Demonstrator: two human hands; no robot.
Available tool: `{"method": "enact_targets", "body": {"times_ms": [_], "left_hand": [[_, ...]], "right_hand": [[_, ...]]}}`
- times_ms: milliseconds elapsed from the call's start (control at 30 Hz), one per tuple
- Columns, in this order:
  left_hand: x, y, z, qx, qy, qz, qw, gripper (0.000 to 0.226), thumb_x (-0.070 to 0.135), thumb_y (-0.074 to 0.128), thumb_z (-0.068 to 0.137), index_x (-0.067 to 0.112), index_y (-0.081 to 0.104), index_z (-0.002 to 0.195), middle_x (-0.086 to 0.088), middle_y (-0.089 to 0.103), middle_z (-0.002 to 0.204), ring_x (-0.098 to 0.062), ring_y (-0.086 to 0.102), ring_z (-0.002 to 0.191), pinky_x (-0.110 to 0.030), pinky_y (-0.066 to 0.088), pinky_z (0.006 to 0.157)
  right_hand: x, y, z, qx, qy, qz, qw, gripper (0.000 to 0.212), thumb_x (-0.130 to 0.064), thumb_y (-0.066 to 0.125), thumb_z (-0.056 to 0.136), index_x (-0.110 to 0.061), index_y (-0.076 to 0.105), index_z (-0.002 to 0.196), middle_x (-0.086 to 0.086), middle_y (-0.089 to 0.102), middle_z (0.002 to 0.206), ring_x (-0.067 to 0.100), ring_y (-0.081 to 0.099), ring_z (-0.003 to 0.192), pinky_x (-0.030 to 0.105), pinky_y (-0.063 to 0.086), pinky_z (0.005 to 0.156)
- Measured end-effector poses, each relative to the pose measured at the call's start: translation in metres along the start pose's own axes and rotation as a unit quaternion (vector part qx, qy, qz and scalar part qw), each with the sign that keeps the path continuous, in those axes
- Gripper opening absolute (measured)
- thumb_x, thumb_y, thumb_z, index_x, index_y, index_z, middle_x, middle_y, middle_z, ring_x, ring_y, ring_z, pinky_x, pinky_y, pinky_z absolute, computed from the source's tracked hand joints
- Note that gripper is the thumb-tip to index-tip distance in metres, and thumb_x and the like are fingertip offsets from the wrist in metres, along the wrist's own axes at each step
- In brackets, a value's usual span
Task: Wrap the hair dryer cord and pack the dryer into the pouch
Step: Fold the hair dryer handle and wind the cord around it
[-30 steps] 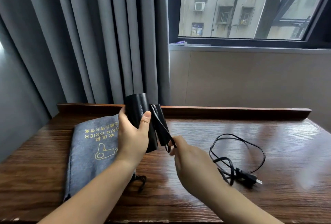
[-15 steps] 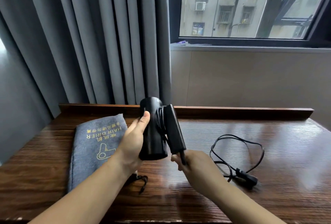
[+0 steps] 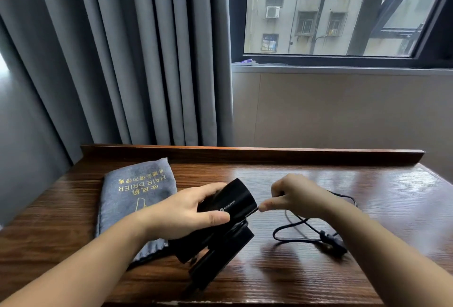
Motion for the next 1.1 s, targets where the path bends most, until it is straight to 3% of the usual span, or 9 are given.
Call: {"method": "enact_targets", "body": {"times_ms": [200,300,367,500,633,733,900,967,1100], "left_hand": [[0.003,-0.007,0.004,0.102,0.001,0.22,0.97,0.06,0.063,0.059,0.084,0.049,0.03,0.135,0.016,0.056,0.123,-0.004,0.055,0.113,-0.034,0.047,0.099],[-0.006,-0.011,0.006,0.171,-0.031,0.262,0.949,0.076,0.067,0.054,0.083,0.041,0.019,0.146,0.009,0.051,0.13,-0.014,0.054,0.119,-0.039,0.046,0.1],[-0.011,-0.014,0.007,0.235,-0.042,0.243,0.94,0.081,0.068,0.053,0.083,0.036,0.019,0.149,0.008,0.05,0.131,-0.018,0.055,0.118,-0.042,0.048,0.098],[-0.017,-0.026,0.008,0.38,-0.047,0.095,0.919,0.062,0.059,0.056,0.084,0.034,0.037,0.138,0.007,0.06,0.12,-0.017,0.059,0.109,-0.036,0.05,0.09],[-0.015,-0.028,0.004,0.462,-0.066,-0.053,0.883,0.036,0.049,0.059,0.09,0.033,0.048,0.121,0.014,0.064,0.103,-0.011,0.062,0.097,-0.024,0.045,0.075],[-0.018,-0.028,0.002,0.489,-0.059,-0.163,0.855,0.028,0.049,0.06,0.09,0.033,0.052,0.112,0.013,0.066,0.101,-0.008,0.063,0.098,-0.021,0.046,0.073],[-0.031,-0.028,0.004,0.459,-0.074,-0.368,0.805,0.055,0.062,0.066,0.076,0.022,0.062,0.114,-0.004,0.074,0.11,-0.024,0.07,0.103,-0.051,0.054,0.095],[-0.029,-0.025,0.006,0.426,-0.066,-0.413,0.802,0.042,0.048,0.062,0.09,0.015,0.064,0.116,-0.008,0.075,0.109,-0.028,0.071,0.103,-0.05,0.054,0.096],[-0.018,-0.018,0.007,0.319,-0.056,-0.437,0.839,0.034,0.036,0.052,0.098,0.011,0.065,0.118,-0.012,0.075,0.11,-0.027,0.072,0.101,-0.039,0.058,0.082]], "right_hand": [[-0.002,-0.003,-0.006,0.019,0.056,0.308,0.949,0.043,-0.046,0.068,0.086,-0.019,0.05,0.057,-0.007,0.033,0.051,0.012,0.027,0.045,0.023,0.021,0.044],[-0.03,-0.001,-0.018,-0.003,0.03,0.456,0.889,0.029,-0.028,0.049,0.099,-0.013,0.056,0.074,-0.003,0.028,0.057,0.01,0.023,0.047,0.022,0.017,0.044],[-0.052,-0.001,-0.029,0.002,-0.03,0.494,0.869,0.028,-0.018,0.041,0.102,-0.007,0.057,0.081,0.001,0.035,0.056,0.013,0.031,0.045,0.022,0.026,0.043],[-0.085,0.018,-0.049,0.007,-0.157,0.41,0.899,0.024,-0.015,0.035,0.103,-0.005,0.057,0.102,0.003,0.056,0.063,0.014,0.051,0.061,0.021,0.042,0.062],[-0.093,0.044,-0.052,0.019,-0.18,0.31,0.934,0.02,-0.024,0.035,0.102,-0.022,0.055,0.104,0.002,0.063,0.068,0.019,0.059,0.071,0.043,0.049,0.077],[-0.093,0.059,-0.053,0.034,-0.181,0.275,0.944,0.018,-0.027,0.036,0.103,-0.03,0.053,0.1,0.004,0.064,0.075,0.022,0.061,0.073,0.047,0.05,0.076],[-0.075,0.08,-0.043,0.028,-0.149,0.255,0.955,0.019,-0.029,0.04,0.104,-0.033,0.059,0.103,-0.01,0.058,0.069,0.007,0.049,0.058,0.027,0.042,0.061],[-0.064,0.086,-0.037,0.013,-0.14,0.251,0.958,0.021,-0.032,0.041,0.103,-0.032,0.062,0.102,-0.01,0.056,0.067,0.004,0.047,0.06,0.024,0.038,0.061],[-0.041,0.084,-0.023,0.015,-0.118,0.213,0.97,0.023,-0.038,0.047,0.1,-0.033,0.066,0.088,-0.009,0.051,0.061,0.003,0.045,0.06,0.024,0.036,0.061]]}}
Point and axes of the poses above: each hand's wrist, its own z-axis towards the middle knuckle, its own y-axis out of the palm, x = y × z, the point moved 5 cm from there along z, towards the middle knuckle
